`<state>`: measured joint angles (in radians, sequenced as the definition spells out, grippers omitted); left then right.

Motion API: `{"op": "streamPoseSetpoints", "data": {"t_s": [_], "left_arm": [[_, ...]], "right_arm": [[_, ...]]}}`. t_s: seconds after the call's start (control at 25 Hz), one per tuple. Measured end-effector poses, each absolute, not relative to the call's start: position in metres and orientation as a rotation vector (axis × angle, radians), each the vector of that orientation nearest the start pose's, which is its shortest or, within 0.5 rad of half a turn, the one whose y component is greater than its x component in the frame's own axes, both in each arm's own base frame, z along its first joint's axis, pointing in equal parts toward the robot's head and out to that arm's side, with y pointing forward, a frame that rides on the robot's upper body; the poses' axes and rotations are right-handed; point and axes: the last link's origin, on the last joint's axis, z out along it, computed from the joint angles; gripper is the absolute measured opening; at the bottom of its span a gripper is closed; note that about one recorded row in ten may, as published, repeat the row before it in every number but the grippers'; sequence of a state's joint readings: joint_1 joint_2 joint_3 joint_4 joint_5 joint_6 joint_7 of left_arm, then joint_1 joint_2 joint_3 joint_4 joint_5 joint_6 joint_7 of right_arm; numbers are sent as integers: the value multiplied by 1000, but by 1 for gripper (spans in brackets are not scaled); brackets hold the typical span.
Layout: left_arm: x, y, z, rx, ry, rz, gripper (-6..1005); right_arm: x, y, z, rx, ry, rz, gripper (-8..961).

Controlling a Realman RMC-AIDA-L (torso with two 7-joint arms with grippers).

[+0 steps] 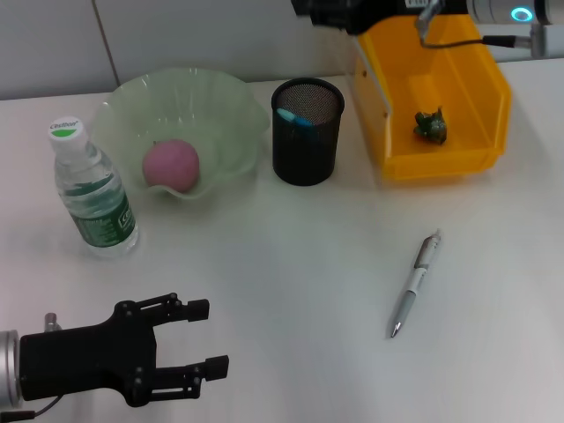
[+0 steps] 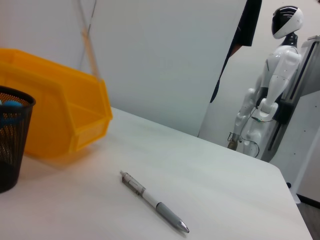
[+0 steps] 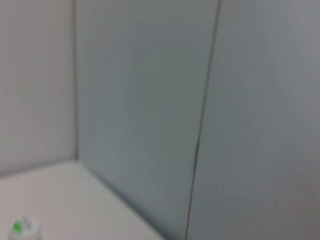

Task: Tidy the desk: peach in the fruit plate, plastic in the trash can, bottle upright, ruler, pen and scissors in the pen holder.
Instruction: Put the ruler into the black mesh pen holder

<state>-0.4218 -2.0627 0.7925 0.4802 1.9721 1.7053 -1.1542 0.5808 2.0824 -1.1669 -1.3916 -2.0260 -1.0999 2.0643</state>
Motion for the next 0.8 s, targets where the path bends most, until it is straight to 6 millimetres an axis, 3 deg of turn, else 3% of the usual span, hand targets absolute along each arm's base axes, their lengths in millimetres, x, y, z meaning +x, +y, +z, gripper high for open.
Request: {"op": "streamPoseSetpoints", "data": {"t_s": [0.28, 0.8], "left_arm": [[-284, 259, -31, -2912, -540, -835, 819], [-283, 259, -33, -2929, -473, -818, 819]], "right_arm": [[116, 431, 48, -2339, 371, 716, 402], [121, 454, 27, -2294, 406, 736, 409]]}}
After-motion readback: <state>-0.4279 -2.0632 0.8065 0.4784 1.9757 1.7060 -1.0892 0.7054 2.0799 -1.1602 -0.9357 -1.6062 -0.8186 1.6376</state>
